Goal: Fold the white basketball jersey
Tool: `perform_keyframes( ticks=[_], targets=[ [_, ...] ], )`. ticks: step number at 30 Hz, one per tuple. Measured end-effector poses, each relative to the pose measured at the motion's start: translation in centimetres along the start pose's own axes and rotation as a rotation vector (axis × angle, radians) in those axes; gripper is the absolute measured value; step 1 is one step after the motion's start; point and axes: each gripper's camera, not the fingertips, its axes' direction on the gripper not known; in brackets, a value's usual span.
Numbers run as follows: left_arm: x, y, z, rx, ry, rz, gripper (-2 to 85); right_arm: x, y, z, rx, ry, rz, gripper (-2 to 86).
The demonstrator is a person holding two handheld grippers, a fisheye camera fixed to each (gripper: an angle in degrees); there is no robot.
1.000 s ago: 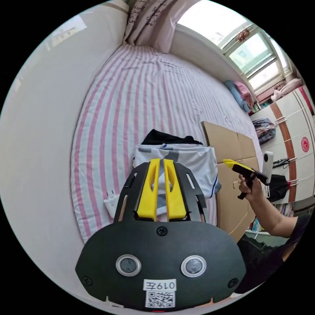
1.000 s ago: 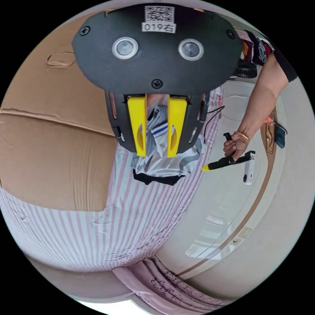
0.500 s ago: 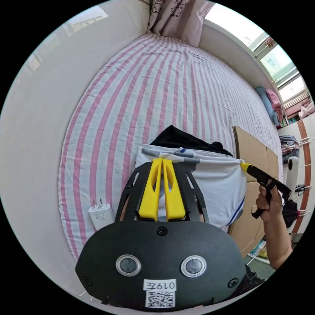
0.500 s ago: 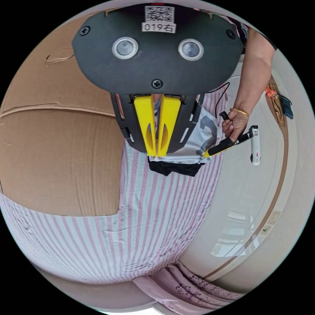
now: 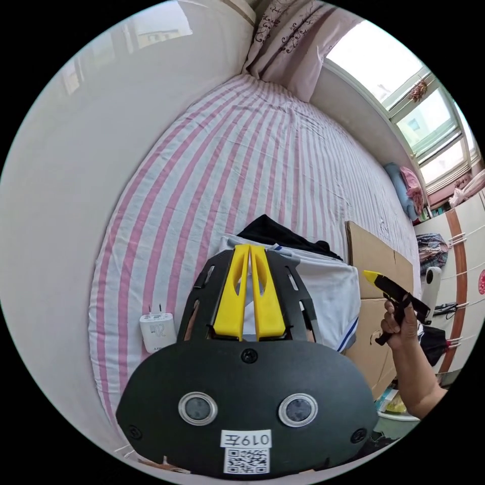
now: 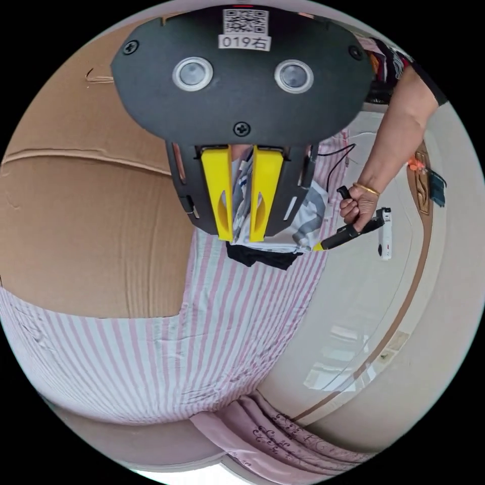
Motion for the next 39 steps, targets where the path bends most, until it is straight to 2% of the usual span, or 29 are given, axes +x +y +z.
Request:
perform_keyframes(
  ticks=[3,6,9,13,16,19,22,24,26,29,32,37,39],
  targets=[
    [1.5,1.5,1.4,-0.073,-0.047,0.014,0.8,-4.9,4.1,2.3,-0.054,-0.002,-0.141,5.5],
    [3.1,3.2,1.8,-0.045,-0.139,0.026,0.8,-9.6,8.9,5.1,-0.117,0.053,-0.250,3.4],
    [3.5,4.7,2.4,-0.058,-0.123,-0.013,0.8,-11.0,13.9,7.5,-0.142,0.178,-0.249,0.0],
    [5.4,7.2,1.5,-0.011,-0.131,-0.022,0.8,-12.9,20.1,6.1,-0.080,0.084,-0.153,-0.8],
    [7.9,10.2,-0.9,0.091,-0.119,0.000,0.9,-18.2,25.7,4.4,-0.018,0.092,-0.214,-0.9],
    [11.4,13.5,-2.3,0.122,-0.056,0.061,0.9,-23.0,32.5,3.1,-0.013,0.100,-0.232,-1.0],
    [16.1,17.7,-3.4,0.127,0.122,0.078,0.8,-27.9,41.7,-1.3,0.048,0.089,-0.228,-1.0],
    [22.8,23.4,-5.9,0.209,0.190,0.153,0.8,-31.5,48.6,-4.5,0.075,0.134,-0.262,-1.0],
    [29.5,28.9,-7.5,0.238,0.184,0.257,0.9,-35.9,58.6,-9.1,0.078,0.216,-0.291,-1.0],
    [41.8,40.7,-8.5,0.206,0.133,0.418,0.9,-40.4,71.7,-16.0,0.057,0.393,-0.307,-1.0],
    [52.9,53.6,-7.6,0.096,0.060,0.510,0.9,-43.8,84.2,-24.4,0.009,0.502,-0.245,-1.0],
    [68.0,71.1,-7.3,-0.155,0.216,0.598,0.9,-50.1,100.1,-38.5,-0.013,0.667,-0.211,-1.0],
    [75.6,77.0,-8.2,-0.209,0.226,0.770,0.9,-51.7,104.6,-44.0,-0.008,0.659,-0.164,-1.0]
  ],
)
